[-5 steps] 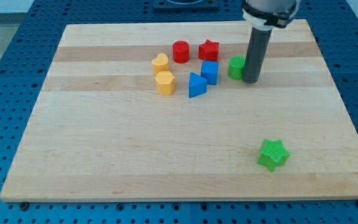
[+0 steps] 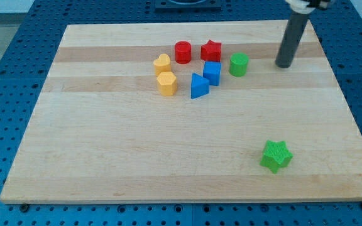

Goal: Push the green circle to the right side of the red star

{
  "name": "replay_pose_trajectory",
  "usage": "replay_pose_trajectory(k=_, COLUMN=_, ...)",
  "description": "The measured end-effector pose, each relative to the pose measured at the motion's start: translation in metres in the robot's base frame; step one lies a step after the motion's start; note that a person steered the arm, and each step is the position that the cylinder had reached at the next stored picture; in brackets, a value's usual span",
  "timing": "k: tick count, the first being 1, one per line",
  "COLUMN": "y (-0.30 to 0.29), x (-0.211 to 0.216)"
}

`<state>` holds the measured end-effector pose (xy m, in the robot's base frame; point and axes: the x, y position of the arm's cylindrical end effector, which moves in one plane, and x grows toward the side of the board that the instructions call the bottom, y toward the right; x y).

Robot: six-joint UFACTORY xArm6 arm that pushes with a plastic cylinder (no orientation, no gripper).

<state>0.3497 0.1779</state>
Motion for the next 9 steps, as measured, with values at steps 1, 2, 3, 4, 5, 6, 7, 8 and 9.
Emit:
replay_pose_trajectory(k=1, y=-0.049, x=0.017)
replay_pose_trajectory(k=2, y=-0.054, x=0.017)
replay_pose_trajectory(k=3, y=-0.058, x=0.018)
replay_pose_trajectory(k=4, y=-0.064, x=0.022)
replay_pose_trajectory(k=5, y=-0.065, x=0.022)
replay_pose_trajectory(k=6, y=-0.075, x=0.022)
replay_pose_trajectory(k=7, y=-0.093, x=0.022)
replay_pose_trajectory(k=8, y=-0.102, x=0.017)
replay_pose_trajectory(k=9, y=-0.106, x=0.011)
